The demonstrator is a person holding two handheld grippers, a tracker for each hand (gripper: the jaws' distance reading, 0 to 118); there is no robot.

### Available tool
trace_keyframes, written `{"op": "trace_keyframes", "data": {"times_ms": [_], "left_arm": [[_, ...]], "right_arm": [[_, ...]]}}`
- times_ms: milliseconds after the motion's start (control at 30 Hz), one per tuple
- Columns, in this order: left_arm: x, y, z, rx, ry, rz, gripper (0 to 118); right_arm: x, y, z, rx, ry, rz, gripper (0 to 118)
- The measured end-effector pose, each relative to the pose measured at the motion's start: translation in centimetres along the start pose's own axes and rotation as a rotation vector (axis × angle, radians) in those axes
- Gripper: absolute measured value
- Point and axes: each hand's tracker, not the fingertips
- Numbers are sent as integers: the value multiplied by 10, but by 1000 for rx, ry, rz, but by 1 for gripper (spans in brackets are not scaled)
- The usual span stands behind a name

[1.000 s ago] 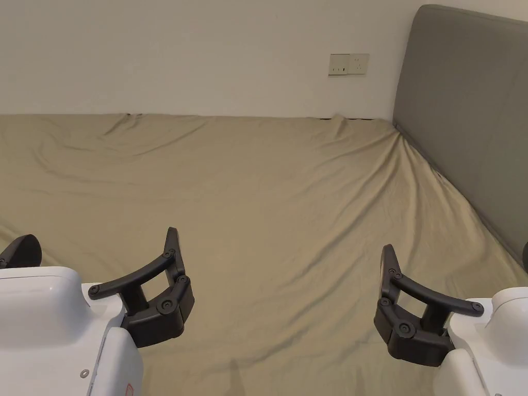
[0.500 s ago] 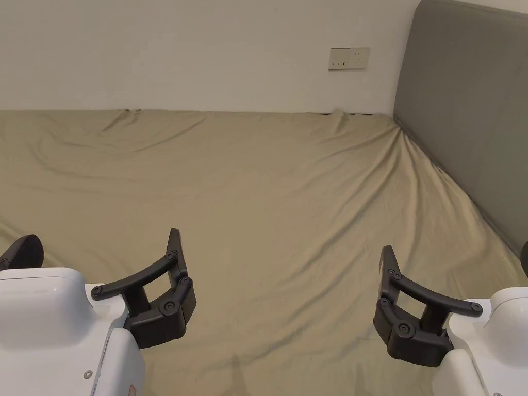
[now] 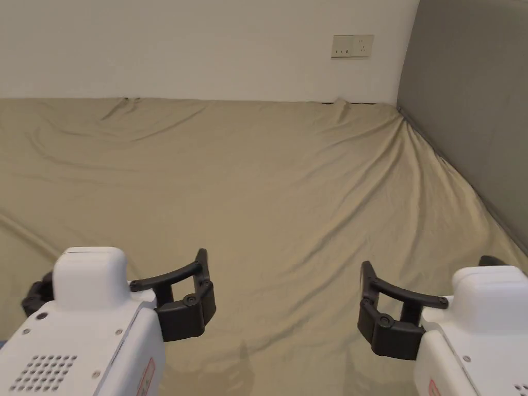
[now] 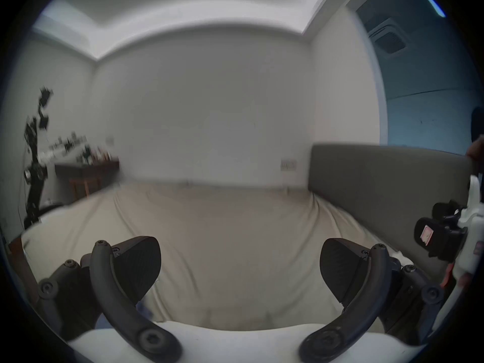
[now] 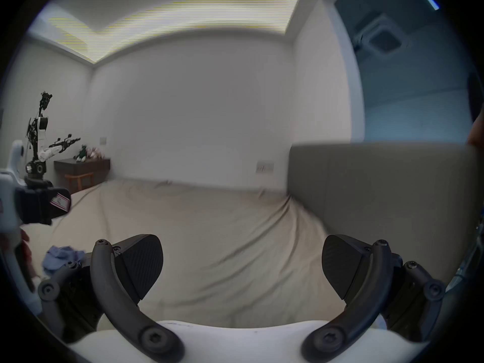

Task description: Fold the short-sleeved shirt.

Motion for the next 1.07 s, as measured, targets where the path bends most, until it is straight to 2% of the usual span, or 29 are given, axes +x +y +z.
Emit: {"op": "trace_keyframes", "data": {"times_ms": [133,167,233,367,500,567,700,833,1067], "left_arm": [[-4,-25,-37,-376,-73,158,118],[-5,-35,-41,-387,-87,191,118],[-6,-52,-42,-376,-139,209,118],[-2,-64,-53,-427,-111,180,118],[10,-70,-77,-472,-10,68,118],[16,-72,-90,-499,-11,58,118],[15,-82,-123,-561,-36,117,118],[15,-94,-162,-607,-13,146,118],[22,-121,-228,-684,46,131,118]], "right_arm": [[3,-16,-30,-337,131,-130,118],[2,-21,-35,-407,150,-154,118],[2,-32,-42,-438,169,-177,118],[-3,-41,-53,-442,153,-152,118],[-14,-47,-81,-517,13,-63,118],[-16,-54,-98,-549,29,-42,118],[-16,-69,-128,-569,85,-93,118],[-19,-90,-166,-588,26,-81,118],[-14,-137,-238,-748,26,-114,118]]}}
